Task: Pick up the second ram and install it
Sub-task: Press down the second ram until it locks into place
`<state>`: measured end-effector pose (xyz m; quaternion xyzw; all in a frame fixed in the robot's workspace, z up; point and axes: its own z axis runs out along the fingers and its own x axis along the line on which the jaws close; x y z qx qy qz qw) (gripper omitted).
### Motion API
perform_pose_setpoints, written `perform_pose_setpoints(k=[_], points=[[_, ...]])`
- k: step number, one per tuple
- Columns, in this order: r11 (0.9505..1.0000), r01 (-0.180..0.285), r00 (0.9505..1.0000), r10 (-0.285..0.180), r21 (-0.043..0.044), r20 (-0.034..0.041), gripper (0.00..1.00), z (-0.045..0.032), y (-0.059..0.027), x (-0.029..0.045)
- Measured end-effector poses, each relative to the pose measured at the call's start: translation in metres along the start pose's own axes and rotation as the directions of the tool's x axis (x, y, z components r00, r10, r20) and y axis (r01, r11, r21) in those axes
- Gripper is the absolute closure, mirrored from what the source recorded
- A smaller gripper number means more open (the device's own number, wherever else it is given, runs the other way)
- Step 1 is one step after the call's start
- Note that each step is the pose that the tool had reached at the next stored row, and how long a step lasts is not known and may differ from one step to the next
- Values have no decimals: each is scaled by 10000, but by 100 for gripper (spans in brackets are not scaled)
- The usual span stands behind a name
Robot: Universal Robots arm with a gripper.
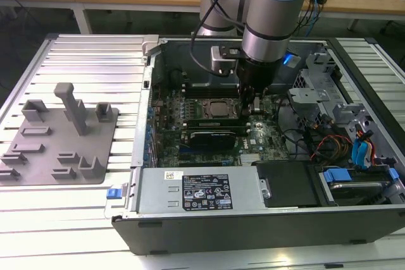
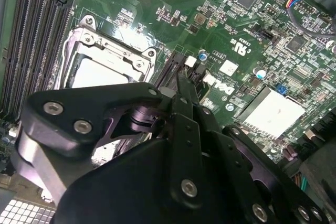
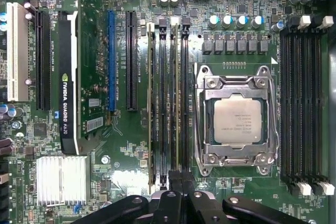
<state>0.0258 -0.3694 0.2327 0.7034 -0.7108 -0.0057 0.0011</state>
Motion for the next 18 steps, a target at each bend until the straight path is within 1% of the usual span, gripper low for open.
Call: perform_pose_setpoints(k=[13,14,15,16,18], points=[[10000,0,10000,0,-1,-3,92,35,0,1],[10000,-1,10000,1,1,7,92,-17,0,-1],[10000,-1,10000,1,0,-4,92,-69,1,0],[10000,0,10000,0,0,-9,92,-81,1,0],[10000,0,10000,0,0,-10,92,-82,1,0]])
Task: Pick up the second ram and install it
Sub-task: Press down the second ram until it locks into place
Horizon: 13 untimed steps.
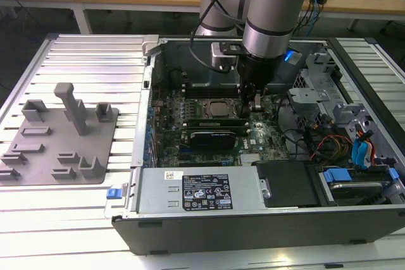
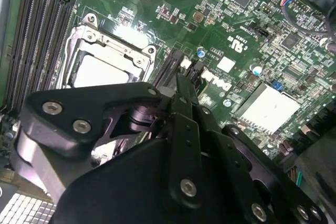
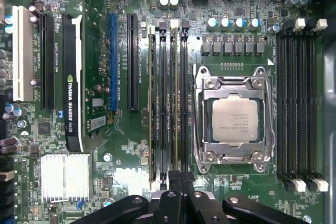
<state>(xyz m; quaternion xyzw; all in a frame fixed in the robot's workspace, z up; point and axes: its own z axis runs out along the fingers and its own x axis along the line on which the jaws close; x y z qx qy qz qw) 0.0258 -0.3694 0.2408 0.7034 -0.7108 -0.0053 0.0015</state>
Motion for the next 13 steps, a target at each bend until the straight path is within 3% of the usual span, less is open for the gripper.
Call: perform_pose_setpoints(k=[1,4,8,11,13], points=[[10000,-2,10000,2,0,-3,92,-1,13,1],[10000,-1,10000,1,28,-3,92,2,248,3],[10000,1,10000,-1,39,-2,92,6,405,4],[10000,0,10000,0,60,-1,92,14,693,8],[10000,0,10000,0,64,-2,92,18,782,9]])
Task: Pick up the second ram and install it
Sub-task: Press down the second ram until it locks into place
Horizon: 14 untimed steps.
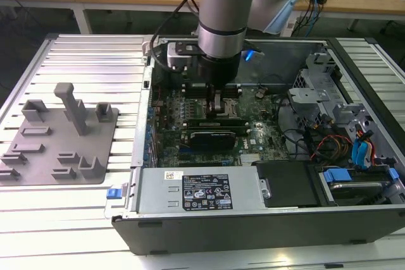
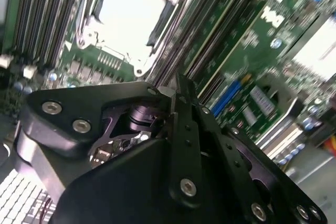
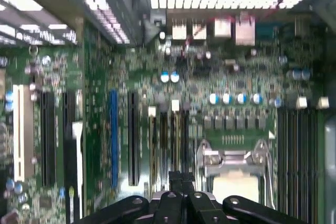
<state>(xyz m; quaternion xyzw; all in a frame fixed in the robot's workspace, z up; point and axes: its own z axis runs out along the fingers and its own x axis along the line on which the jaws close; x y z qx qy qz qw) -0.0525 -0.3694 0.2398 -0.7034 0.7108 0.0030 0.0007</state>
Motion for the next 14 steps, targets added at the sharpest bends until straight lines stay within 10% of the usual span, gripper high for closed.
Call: perform_pose_setpoints(k=[14], points=[[10000,0,10000,0,-1,-2,92,68,54,1]])
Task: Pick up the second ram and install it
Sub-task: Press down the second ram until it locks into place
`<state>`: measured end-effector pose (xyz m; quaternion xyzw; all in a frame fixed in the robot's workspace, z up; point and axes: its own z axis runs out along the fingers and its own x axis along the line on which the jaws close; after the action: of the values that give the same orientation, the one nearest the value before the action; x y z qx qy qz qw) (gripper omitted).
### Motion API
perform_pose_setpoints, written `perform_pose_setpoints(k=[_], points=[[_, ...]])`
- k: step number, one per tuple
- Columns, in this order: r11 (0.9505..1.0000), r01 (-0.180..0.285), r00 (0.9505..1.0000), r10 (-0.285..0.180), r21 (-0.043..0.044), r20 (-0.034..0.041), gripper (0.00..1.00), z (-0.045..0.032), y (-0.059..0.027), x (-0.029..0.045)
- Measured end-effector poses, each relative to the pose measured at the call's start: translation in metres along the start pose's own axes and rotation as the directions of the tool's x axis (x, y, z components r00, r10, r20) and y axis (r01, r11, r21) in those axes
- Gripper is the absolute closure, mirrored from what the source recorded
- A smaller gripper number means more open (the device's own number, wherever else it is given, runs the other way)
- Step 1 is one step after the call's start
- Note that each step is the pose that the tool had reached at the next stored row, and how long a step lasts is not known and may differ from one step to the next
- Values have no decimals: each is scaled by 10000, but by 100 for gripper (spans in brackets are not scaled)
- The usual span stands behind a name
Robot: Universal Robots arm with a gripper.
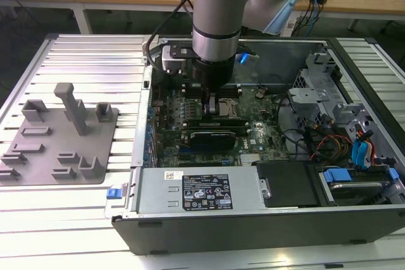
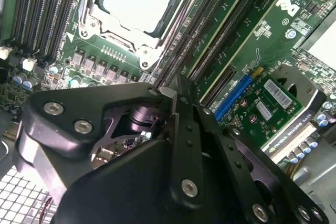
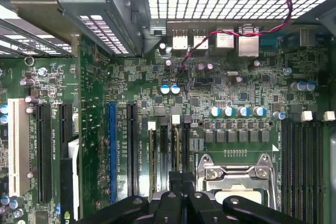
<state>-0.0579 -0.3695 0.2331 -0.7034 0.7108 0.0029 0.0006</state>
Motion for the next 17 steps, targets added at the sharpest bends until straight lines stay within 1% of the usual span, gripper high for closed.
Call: perform_pose_setpoints(k=[6,11,12,13,14,15,16,17], points=[[10000,0,10000,0,-1,-2,92,37,0,1],[10000,0,10000,0,1,1,92,47,0,0],[10000,0,10000,0,15,20,92,30,-2,-2],[10000,0,10000,0,11,18,92,0,-2,-2],[10000,1,10000,-1,4,6,92,-38,-1,-1],[10000,0,10000,0,2,4,92,-102,0,-1],[10000,0,10000,0,2,3,92,-129,0,-1],[10000,0,10000,0,3,4,92,-129,0,-1]])
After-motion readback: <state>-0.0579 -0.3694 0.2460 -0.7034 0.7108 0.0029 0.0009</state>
